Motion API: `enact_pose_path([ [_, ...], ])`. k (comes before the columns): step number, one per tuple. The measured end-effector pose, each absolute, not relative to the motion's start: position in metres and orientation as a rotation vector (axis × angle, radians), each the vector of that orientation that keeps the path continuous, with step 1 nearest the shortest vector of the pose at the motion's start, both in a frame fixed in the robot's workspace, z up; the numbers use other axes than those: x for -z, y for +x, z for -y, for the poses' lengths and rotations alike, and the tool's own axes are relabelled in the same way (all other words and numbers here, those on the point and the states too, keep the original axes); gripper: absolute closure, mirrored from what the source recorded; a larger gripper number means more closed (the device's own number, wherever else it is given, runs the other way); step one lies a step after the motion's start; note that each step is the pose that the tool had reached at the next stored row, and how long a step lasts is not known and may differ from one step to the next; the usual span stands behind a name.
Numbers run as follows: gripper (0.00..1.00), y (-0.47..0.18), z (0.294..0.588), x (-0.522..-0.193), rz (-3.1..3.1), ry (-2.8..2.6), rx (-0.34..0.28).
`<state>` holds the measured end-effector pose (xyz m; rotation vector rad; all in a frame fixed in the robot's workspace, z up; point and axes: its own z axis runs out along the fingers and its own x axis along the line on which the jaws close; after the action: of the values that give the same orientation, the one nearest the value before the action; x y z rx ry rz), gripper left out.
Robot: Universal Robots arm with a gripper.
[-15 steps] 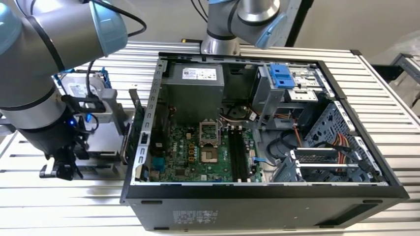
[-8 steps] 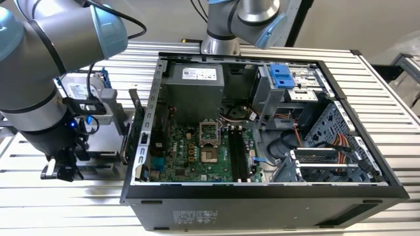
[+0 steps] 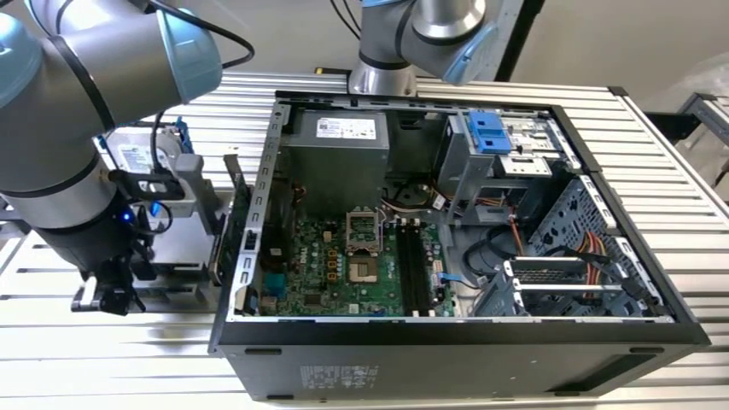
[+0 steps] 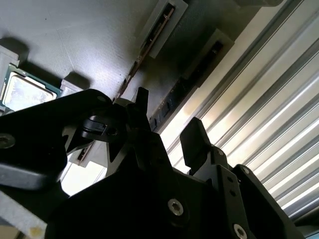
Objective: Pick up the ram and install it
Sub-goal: 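Pick up the ram and move it above insertion slot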
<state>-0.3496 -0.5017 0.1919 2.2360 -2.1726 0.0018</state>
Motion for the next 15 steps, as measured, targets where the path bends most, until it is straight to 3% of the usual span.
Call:
enact_pose_path([
  [15,1.00,-0.3496,0.5017,-0.1910,2.173,2.236,-0.002],
])
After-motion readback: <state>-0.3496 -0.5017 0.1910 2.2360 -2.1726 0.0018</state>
